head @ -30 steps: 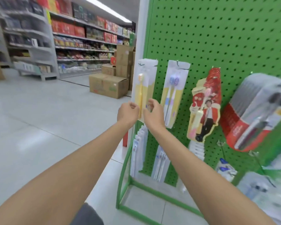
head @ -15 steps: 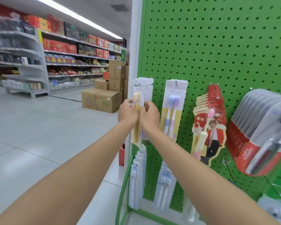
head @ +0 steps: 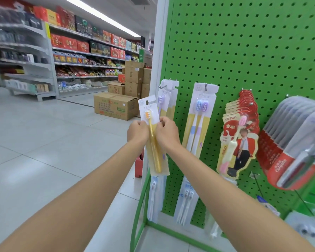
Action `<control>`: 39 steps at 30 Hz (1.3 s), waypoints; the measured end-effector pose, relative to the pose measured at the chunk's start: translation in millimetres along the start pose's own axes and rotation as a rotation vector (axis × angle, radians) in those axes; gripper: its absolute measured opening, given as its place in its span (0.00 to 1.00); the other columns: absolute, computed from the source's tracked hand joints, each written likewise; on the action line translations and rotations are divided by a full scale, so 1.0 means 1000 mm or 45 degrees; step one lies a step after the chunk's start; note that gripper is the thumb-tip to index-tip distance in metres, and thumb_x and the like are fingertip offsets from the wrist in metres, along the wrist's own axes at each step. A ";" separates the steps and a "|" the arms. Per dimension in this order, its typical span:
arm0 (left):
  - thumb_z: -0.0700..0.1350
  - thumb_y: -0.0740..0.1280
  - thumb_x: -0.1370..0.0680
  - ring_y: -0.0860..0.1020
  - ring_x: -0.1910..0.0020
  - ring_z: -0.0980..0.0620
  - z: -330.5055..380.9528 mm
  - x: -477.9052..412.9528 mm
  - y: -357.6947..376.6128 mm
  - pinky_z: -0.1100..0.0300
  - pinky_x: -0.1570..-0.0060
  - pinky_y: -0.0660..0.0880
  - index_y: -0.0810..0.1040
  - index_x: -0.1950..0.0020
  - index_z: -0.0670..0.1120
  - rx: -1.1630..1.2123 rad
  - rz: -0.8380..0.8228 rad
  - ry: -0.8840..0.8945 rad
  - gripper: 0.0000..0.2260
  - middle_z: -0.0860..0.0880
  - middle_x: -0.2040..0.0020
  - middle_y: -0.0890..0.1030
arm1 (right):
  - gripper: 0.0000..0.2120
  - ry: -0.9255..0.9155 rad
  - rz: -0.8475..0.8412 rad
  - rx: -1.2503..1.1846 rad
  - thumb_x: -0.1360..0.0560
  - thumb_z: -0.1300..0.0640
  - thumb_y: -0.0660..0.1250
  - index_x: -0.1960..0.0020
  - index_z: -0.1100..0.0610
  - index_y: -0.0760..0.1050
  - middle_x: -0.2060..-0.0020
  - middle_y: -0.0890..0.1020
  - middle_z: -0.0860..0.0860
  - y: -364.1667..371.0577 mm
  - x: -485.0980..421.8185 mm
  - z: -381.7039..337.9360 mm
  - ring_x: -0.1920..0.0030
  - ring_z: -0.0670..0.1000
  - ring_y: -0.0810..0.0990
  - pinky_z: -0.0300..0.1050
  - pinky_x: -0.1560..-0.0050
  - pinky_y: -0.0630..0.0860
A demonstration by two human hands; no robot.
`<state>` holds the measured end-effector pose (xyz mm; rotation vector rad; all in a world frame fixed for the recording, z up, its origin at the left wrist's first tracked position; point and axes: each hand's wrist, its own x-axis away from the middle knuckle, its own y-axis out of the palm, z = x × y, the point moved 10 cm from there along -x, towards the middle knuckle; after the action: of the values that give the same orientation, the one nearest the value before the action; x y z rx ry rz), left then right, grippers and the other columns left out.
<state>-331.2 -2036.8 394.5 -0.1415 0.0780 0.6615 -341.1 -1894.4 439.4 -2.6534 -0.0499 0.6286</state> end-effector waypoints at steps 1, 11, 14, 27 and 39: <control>0.43 0.57 0.21 0.69 0.66 0.49 -0.012 0.006 0.000 0.57 0.60 0.68 0.70 0.61 0.46 0.063 -0.035 -0.027 0.09 0.48 0.64 0.72 | 0.11 0.039 -0.060 0.001 0.20 0.65 0.53 0.52 0.64 0.75 0.66 0.74 0.52 0.005 0.009 0.009 0.67 0.49 0.69 0.44 0.67 0.64; 0.49 0.66 0.20 0.78 0.57 0.46 -0.100 0.088 0.023 0.45 0.48 0.78 0.80 0.52 0.46 0.146 -0.534 -0.086 0.08 0.45 0.56 0.82 | 0.10 0.330 -0.204 -0.257 0.21 0.54 0.62 0.41 0.53 0.74 0.48 0.81 0.50 0.001 0.109 0.100 0.54 0.47 0.79 0.43 0.55 0.74; 0.46 0.65 0.19 0.76 0.57 0.47 -0.099 0.104 0.034 0.45 0.48 0.77 0.79 0.48 0.43 0.033 -0.671 -0.047 0.08 0.43 0.55 0.80 | 0.06 0.472 -0.147 -0.518 0.23 0.56 0.64 0.47 0.56 0.75 0.53 0.81 0.52 -0.009 0.124 0.130 0.55 0.49 0.78 0.50 0.50 0.77; 0.40 0.67 0.20 0.80 0.59 0.52 -0.118 0.145 0.042 0.63 0.64 0.79 0.80 0.50 0.41 -0.017 -0.836 -0.112 0.04 0.46 0.55 0.81 | 0.15 0.711 -0.262 -0.838 0.18 0.48 0.60 0.47 0.56 0.80 0.52 0.85 0.54 -0.023 0.158 0.160 0.54 0.52 0.83 0.44 0.55 0.79; 0.41 0.67 0.20 0.81 0.55 0.51 -0.132 0.131 0.025 0.59 0.55 0.82 0.77 0.39 0.39 0.335 -0.471 -0.313 0.10 0.45 0.48 0.82 | 0.19 0.790 -0.730 -0.528 0.19 0.45 0.60 0.39 0.58 0.78 0.47 0.84 0.55 0.013 0.212 0.182 0.45 0.55 0.83 0.50 0.41 0.77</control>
<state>-247.1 -1957.7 246.3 0.1767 -0.0967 0.2907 -231.3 -1809.7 196.4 -2.8809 -0.7937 -0.4354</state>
